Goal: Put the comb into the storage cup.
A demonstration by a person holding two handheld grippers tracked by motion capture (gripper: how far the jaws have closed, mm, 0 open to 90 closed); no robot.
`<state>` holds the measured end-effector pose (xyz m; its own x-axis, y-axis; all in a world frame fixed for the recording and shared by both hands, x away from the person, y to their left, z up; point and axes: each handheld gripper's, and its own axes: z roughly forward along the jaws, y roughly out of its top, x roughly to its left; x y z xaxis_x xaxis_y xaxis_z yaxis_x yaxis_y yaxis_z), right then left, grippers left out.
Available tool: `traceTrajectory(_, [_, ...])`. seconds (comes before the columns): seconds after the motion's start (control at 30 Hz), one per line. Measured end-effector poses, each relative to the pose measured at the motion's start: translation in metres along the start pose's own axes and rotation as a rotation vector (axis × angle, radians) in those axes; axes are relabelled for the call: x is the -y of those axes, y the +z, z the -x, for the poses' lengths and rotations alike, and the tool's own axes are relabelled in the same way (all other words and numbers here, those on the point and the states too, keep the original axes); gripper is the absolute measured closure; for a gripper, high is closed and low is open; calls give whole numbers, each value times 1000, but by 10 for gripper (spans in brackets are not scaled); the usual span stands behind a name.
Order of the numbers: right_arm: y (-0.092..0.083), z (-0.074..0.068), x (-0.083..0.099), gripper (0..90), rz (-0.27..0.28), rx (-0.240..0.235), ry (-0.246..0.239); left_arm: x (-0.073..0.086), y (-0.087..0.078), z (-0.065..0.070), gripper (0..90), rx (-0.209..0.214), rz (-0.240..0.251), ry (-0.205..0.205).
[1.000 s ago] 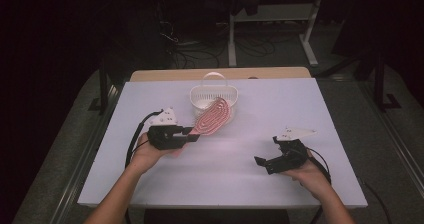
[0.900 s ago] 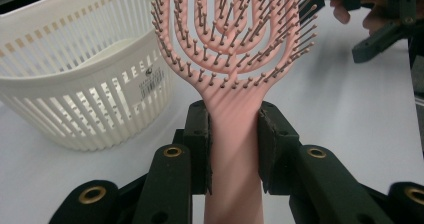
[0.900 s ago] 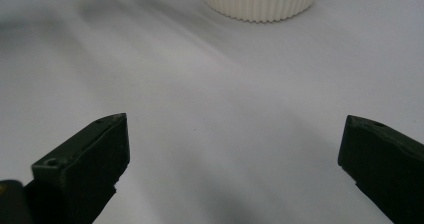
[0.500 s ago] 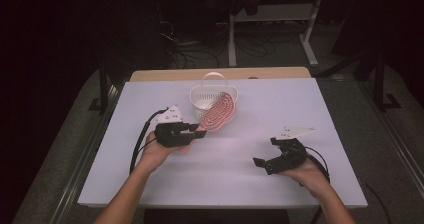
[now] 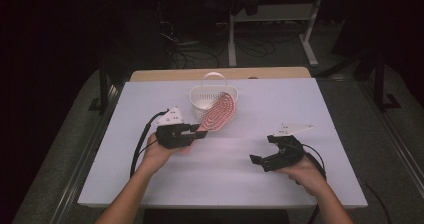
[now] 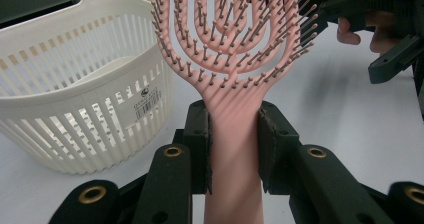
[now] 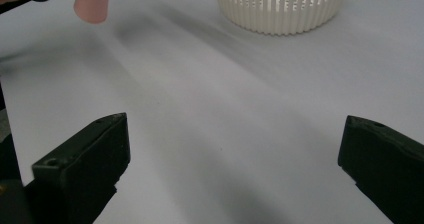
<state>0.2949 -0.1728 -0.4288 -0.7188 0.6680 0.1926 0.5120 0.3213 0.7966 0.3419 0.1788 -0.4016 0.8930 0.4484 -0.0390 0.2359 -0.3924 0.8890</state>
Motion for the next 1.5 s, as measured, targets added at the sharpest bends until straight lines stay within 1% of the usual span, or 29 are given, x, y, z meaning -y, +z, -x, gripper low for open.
traceTrajectory(0.27, [3,0,-13,0,-3,-15,-3,1,-1,0,705,-7,4,-3])
traceTrajectory(0.43, [3,0,-18,0,-3,-19,2,1,-1,0,705,-5,10,-2])
traceTrajectory(0.47, [3,1,-21,1,2,-30,5,1,-1,1,705,-6,11,1])
traceTrajectory(0.57, [2,2,-27,1,16,-41,8,0,-1,1,705,-5,14,0])
traceTrajectory(0.77, [3,1,-35,1,32,-48,5,0,-2,1,705,-5,23,2])
traceTrajectory(0.9, [5,0,-44,1,50,-62,3,-1,-3,1,705,-7,26,-1])
traceTrajectory(1.03, [5,0,-49,0,68,-75,6,0,-3,0,705,-14,27,-4])
traceTrajectory(1.17, [6,-1,-58,0,94,-96,6,0,-3,0,705,-24,26,-3])
traceTrajectory(1.33, [10,-3,-65,0,103,-107,-2,0,-3,0,705,-28,28,-2])
traceTrajectory(1.5, [12,-5,-71,0,112,-119,-8,0,-3,1,705,-44,36,-6])
